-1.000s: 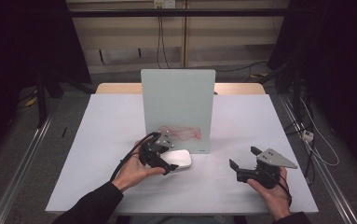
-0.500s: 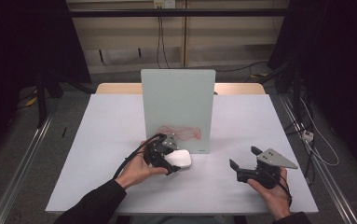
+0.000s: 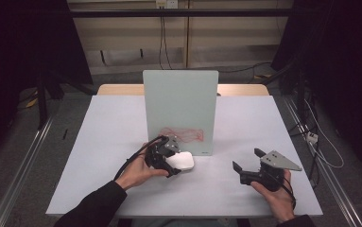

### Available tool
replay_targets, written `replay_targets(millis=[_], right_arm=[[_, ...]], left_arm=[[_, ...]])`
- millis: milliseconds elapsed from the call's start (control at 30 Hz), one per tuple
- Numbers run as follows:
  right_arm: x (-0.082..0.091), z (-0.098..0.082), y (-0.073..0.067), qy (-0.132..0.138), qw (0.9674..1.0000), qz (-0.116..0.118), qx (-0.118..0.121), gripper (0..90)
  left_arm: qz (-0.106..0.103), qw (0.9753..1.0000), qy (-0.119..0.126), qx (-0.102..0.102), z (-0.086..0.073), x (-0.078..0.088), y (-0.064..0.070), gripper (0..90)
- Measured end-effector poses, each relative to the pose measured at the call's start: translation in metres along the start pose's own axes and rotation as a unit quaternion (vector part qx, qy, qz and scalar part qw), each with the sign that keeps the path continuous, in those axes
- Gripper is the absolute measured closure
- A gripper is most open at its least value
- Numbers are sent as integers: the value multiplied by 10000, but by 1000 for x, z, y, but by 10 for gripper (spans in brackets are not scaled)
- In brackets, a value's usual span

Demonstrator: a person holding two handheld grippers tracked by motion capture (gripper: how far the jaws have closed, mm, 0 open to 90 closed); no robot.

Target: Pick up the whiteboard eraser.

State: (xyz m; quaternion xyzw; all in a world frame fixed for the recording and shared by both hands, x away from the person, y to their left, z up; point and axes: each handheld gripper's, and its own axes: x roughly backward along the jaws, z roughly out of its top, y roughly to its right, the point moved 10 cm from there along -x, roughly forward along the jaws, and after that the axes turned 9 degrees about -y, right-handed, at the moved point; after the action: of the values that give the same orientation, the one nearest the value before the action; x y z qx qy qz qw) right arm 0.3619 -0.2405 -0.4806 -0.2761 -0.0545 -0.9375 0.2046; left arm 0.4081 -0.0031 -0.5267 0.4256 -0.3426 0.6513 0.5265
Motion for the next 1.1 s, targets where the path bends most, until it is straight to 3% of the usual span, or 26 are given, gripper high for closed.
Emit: replay_targets(millis=[533,733,833,867,900,1067,1100], right_arm=[[0,0,0,-2,10000,9,-4,65],[0,0,0,-9,10000,-4,1,65],[0,0,0,-6,10000,-4,-2,64],[0,0,0,-6,10000,-4,-2,64],[0,0,0,-9,10000,-7,13,65],[0,0,0,-9,10000,-4,14,64],[0,0,0,-8,10000,-9,11,64]], left_arm=[[-32,9996,-130,-248,-3,4,2,306],[-47,9997,0,-224,0,9,7,307],[-29,9995,-28,-311,-1,11,10,308],[-65,9992,-159,-365,-2,13,10,308],[-31,9994,-13,-331,0,12,11,308],[18,9995,179,-268,3,18,13,308],[104,9993,246,-246,4,19,12,308]])
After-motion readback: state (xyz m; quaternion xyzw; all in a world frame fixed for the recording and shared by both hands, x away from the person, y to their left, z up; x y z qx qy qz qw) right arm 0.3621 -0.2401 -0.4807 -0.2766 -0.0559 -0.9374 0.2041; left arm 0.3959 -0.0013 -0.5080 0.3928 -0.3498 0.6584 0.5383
